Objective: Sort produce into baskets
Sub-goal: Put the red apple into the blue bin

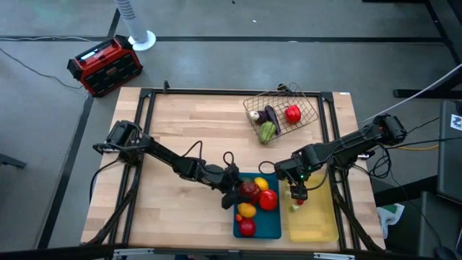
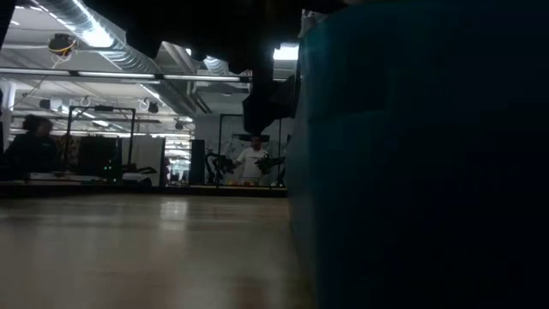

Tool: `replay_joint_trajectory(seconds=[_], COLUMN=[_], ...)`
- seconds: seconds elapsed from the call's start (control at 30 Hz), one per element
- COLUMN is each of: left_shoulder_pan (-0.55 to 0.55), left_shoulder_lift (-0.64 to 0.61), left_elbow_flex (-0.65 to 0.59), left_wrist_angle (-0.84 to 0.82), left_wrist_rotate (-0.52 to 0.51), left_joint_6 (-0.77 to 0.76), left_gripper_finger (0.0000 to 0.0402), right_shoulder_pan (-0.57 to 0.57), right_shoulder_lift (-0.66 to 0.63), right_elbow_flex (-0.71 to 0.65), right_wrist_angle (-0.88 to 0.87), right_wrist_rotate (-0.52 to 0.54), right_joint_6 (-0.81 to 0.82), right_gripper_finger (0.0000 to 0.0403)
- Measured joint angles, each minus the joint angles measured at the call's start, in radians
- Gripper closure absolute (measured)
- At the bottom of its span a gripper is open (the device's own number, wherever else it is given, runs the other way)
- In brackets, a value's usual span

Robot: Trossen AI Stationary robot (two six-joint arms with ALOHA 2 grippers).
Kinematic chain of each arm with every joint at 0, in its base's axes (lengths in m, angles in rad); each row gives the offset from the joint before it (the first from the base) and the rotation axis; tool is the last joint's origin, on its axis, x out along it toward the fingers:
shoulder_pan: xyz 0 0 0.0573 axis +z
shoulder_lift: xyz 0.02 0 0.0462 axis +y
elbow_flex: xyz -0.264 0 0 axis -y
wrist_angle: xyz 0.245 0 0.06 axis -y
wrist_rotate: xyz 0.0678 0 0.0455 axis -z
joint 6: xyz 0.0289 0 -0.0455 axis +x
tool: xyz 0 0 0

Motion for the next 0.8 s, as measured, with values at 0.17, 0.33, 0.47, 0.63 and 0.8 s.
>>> replay_joint_trajectory(seconds=[0.17, 0.33, 0.47, 0.63, 0.8], left_shoulder_pan=[0.003, 0.013, 0.011, 0.011, 0.011], left_shoulder_lift=[0.000, 0.000, 0.000, 0.000, 0.000], left_elbow_flex=[0.000, 0.000, 0.000, 0.000, 0.000], left_wrist_angle=[0.000, 0.000, 0.000, 0.000, 0.001], left_wrist_rotate=[0.001, -0.004, -0.001, 0.001, 0.001], left_joint_6=[0.047, 0.042, 0.077, 0.093, 0.094], left_gripper_finger=[0.0056, 0.0056, 0.0056, 0.0035, 0.0009], right_shoulder_pan=[0.000, 0.000, 0.000, 0.000, 0.000], right_shoulder_lift=[0.000, 0.000, 0.000, 0.000, 0.000], right_elbow_flex=[0.000, 0.000, 0.000, 0.000, 0.000], right_wrist_angle=[0.000, 0.000, 0.000, 0.000, 0.000], right_wrist_rotate=[0.000, 0.000, 0.000, 0.000, 0.000], right_joint_6=[0.000, 0.000, 0.000, 0.000, 0.000], right_gripper_finger=[0.0118, 0.0118, 0.0118, 0.0118, 0.0118])
